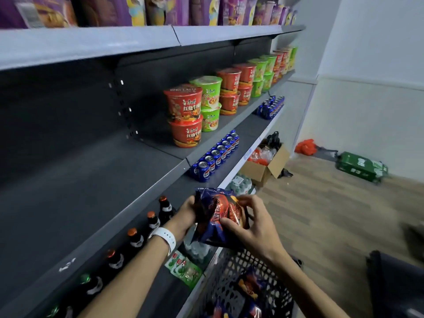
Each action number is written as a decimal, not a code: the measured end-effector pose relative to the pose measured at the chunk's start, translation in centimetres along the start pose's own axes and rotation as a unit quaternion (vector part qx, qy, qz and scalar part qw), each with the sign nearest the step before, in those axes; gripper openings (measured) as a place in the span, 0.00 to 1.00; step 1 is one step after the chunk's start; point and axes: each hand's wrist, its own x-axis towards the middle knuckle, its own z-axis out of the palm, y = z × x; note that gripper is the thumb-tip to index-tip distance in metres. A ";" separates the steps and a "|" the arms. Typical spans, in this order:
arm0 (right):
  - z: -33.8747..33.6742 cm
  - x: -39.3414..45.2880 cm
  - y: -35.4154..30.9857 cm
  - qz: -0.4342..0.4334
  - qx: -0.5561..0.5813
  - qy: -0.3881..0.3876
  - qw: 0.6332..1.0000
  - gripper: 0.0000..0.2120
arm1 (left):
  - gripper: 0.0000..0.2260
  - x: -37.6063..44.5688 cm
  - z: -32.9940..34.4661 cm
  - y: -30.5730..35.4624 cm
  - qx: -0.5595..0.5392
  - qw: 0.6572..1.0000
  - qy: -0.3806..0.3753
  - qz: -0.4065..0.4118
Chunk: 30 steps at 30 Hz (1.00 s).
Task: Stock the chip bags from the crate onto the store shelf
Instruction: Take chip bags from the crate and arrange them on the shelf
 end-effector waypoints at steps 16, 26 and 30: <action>3.4 0.5 -8.1 0.087 -0.142 0.119 0.979 0.32 | 0.08 -6.4 -3.0 6.2 -0.085 0.983 0.138 0.084; 2.5 2.9 -11.6 0.176 0.115 -0.010 0.978 0.26 | 0.09 -8.8 -3.6 9.9 -0.085 0.972 0.186 0.112; 1.4 3.9 -11.2 0.283 0.258 -0.119 0.916 0.34 | 0.08 -9.5 -3.6 10.7 -0.059 0.973 0.197 0.106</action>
